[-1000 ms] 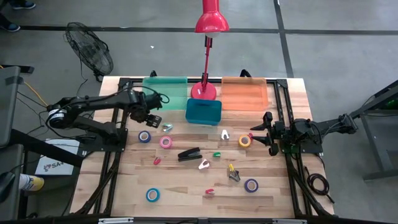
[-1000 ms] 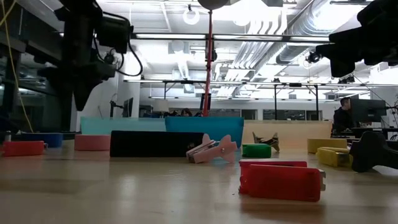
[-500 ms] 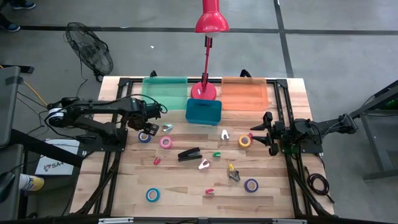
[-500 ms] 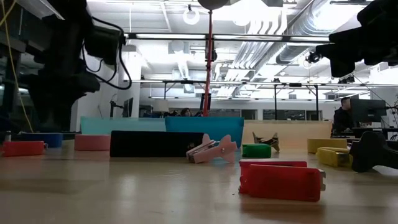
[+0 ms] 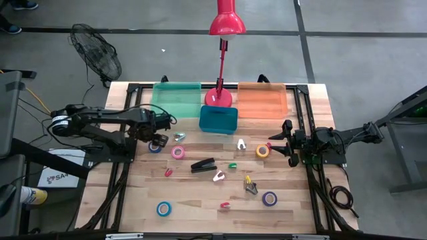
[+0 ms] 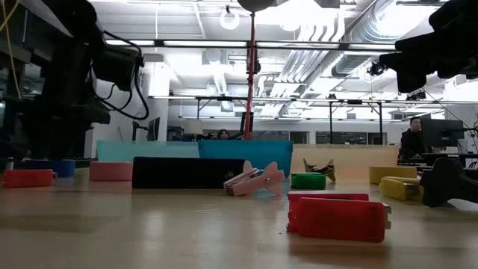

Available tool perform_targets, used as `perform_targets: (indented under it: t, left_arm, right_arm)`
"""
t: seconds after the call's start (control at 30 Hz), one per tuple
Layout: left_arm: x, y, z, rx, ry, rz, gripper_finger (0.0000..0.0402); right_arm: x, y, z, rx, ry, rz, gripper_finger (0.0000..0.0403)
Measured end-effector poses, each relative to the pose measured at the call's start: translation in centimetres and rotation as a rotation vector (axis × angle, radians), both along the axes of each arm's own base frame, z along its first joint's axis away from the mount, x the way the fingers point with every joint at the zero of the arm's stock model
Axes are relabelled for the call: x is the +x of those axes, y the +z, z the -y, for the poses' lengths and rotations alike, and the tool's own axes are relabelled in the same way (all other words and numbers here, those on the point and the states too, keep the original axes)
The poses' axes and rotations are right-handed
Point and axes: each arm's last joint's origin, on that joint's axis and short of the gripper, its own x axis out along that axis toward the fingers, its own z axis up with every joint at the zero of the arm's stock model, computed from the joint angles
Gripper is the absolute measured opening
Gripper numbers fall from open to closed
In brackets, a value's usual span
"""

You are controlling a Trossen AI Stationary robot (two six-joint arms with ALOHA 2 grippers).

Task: Pick and place Stapler, Stapler remover, tape
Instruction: Put the top dark blue tape into the light green bin

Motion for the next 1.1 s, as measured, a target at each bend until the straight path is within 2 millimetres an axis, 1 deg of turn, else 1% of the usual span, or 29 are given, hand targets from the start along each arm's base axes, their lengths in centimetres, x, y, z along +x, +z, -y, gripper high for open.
perform_targets:
  t: [0.23,0.33,0.4,0.63,0.77,0.93,1.1]
  left_arm:
    - [-0.38,-0.5,0.14,-0.012,0.001,-0.018,0.0206]
    - [-0.37,-0.5,0.14,-0.013,0.0,-0.016,0.0197]
    - [-0.37,-0.51,0.15,-0.016,0.0,-0.016,0.0182]
    - [-0.36,-0.5,0.19,-0.031,0.0,-0.011,0.0103]
    - [-0.34,-0.51,0.19,-0.03,0.0,-0.01,0.0066]
    - [-0.33,-0.5,0.19,-0.031,0.0,-0.008,0.0038]
    - [-0.24,-0.5,0.18,-0.04,-0.013,0.005,0.003]
  right_arm:
    - [0.0,0.0,0.0,0.0,0.0,0.0,0.017]
    - [0.0,0.0,0.0,0.0,0.0,0.0,0.0169]
    - [0.0,0.0,0.0,0.0,0.0,0.0,0.017]
    - [0.0,0.0,0.0,0.0,0.0,0.0,0.0169]
    - [0.0,0.0,0.0,0.0,0.0,0.0,0.017]
    - [0.0,0.0,0.0,0.0,0.0,0.0,0.017]
    - [0.0,0.0,0.0,0.0,0.0,0.0,0.017]
